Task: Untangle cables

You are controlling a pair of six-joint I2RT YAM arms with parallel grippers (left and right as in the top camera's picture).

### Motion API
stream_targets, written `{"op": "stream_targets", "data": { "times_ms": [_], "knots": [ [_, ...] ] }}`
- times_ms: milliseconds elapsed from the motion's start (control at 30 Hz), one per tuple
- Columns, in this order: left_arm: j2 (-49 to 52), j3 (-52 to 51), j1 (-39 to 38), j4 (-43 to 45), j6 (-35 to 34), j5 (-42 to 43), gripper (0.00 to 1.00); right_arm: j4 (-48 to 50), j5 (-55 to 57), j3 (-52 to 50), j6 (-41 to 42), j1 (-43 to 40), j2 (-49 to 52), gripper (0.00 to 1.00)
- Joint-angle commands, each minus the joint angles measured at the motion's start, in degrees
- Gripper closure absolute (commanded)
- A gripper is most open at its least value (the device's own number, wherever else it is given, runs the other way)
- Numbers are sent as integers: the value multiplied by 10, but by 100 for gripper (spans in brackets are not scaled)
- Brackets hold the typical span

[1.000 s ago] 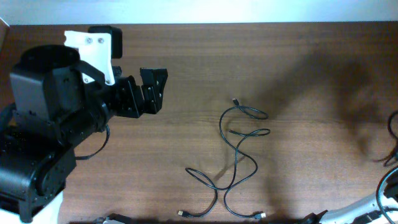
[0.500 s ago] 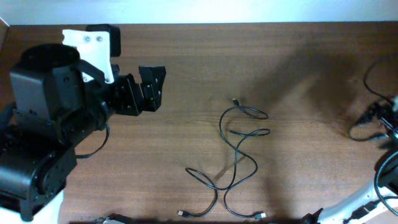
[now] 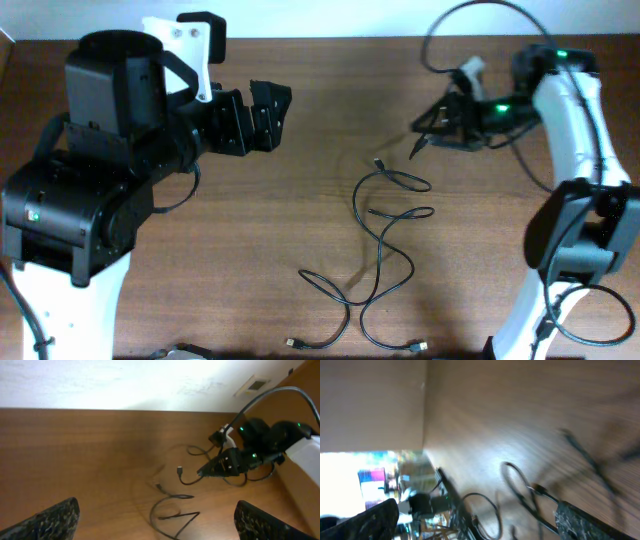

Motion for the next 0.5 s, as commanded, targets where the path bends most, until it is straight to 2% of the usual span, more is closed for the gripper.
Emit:
{"op": "stream_targets", "data": {
  "times_ms": [0,67,100,200,300,367,433,467],
  "knots": [
    [3,1,1,1,111,10,1,-2,-24,42,-62,59,0,1],
    [3,1,1,1,132,10,1,-7,81,72,-56,94,0,1],
    [3,1,1,1,132,10,1,-18,178,86,-34,109,0,1],
    [3,1,1,1,132,10,1,-52,462,96,83,136,-3,1],
    [3,1,1,1,132,10,1,-102,524,96,142,143,-11,2],
    [3,1,1,0,131,11,1,-102,594,95,209,143,-20,1],
    [3,1,1,-1,131,10,1,-102,614,96,217,143,-23,1],
    [3,1,1,-2,131,10,1,-102,614,96,190,143,-23,1]
  ]
}}
